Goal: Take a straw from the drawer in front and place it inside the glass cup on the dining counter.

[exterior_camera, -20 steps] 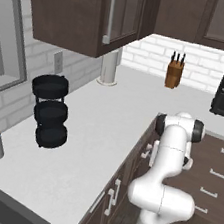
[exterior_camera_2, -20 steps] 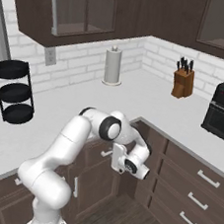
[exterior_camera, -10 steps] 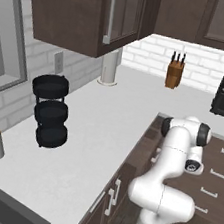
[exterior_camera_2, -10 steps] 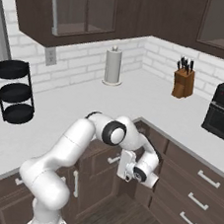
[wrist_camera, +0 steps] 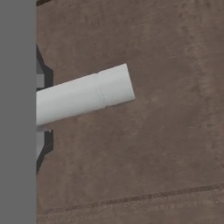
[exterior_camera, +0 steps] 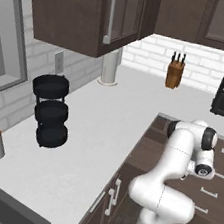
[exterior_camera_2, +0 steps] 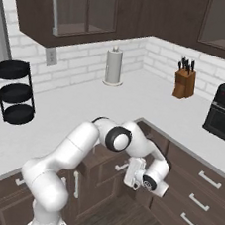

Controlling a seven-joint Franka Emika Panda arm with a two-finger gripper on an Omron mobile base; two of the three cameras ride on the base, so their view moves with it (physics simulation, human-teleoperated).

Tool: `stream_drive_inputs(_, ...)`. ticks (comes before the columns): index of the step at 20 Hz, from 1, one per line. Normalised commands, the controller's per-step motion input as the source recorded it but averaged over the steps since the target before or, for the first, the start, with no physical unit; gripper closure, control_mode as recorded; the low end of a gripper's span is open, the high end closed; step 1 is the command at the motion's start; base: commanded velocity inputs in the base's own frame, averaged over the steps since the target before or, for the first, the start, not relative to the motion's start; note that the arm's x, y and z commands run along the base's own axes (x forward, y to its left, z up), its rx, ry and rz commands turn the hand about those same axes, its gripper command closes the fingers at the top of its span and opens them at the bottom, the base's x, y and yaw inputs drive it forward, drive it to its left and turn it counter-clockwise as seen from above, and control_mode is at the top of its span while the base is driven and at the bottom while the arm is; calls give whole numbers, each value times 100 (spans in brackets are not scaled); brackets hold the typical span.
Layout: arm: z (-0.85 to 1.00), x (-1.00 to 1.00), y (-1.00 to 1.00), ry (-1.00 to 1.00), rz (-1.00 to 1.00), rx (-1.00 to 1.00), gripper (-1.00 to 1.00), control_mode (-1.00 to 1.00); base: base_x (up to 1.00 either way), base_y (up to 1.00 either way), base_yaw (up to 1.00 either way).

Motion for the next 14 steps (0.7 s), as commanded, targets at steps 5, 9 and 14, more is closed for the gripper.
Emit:
stream_drive_inputs(5, -23, -5, -26, 6, 0, -1, -100, -100, 0, 0, 0)
stream_drive_inputs(9, -14, -14, -3, 0, 0, -2, -100, -100, 0, 0, 0)
stream_drive_inputs(14, 7, -42, -17, -2, 0, 0, -100, -100, 0, 0, 0)
